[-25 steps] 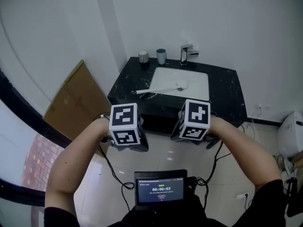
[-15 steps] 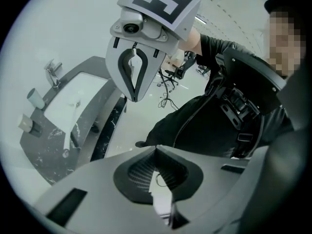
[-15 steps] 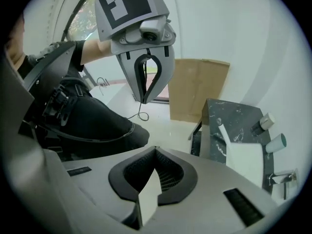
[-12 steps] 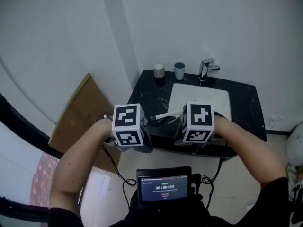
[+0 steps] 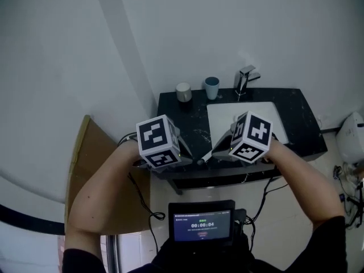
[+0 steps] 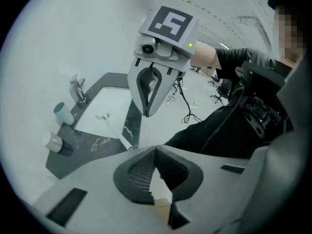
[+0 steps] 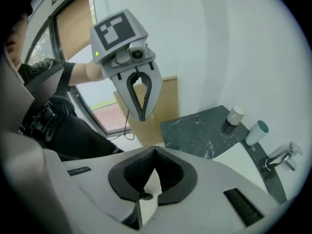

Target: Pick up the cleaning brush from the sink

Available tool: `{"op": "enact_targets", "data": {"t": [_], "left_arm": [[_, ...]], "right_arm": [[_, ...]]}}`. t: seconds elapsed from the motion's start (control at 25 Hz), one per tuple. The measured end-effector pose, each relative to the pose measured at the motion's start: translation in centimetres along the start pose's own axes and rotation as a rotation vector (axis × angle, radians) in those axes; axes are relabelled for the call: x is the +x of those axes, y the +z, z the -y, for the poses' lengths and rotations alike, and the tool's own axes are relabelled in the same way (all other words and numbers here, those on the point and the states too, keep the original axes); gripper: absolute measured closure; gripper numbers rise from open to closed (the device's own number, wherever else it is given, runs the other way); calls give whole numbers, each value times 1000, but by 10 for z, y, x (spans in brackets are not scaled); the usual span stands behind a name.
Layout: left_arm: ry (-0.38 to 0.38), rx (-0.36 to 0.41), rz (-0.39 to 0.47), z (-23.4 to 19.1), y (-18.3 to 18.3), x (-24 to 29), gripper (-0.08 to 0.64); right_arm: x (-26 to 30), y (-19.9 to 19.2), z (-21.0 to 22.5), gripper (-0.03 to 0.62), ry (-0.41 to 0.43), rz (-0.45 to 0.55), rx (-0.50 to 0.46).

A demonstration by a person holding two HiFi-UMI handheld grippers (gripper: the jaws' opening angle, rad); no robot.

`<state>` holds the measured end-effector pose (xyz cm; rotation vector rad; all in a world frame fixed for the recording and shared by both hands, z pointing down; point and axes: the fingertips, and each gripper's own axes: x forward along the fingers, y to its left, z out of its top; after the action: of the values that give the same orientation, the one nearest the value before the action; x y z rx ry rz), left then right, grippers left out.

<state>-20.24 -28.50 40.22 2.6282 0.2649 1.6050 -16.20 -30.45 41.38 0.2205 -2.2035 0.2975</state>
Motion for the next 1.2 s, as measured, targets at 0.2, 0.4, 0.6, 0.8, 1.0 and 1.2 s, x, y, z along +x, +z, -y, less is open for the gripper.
{"op": "enact_targets", "data": {"t": [0.2,0.4,0.6,0.8,1.0,1.2], "left_arm": [[45,-8,119,-74,13,-8,557],[202,-73,266,-161,39,-20,557],[361,-231,438,-248,50,-42,555],[460,-387,595,-317,31,-31,554],[497,-455,565,-359,-4,6,549],[514,-518,550,-392,-29,36,491]], "right_arm": [[-6,15,76,581,-168,82,83],[-31,30,149,581,-280,255,233],[-53,30,225,581,-451,416,427],[-45,18,279,430,-544,575,675],[-13,-46,326,313,-745,594,1049],[41,-124,347,313,-897,517,1418]]}}
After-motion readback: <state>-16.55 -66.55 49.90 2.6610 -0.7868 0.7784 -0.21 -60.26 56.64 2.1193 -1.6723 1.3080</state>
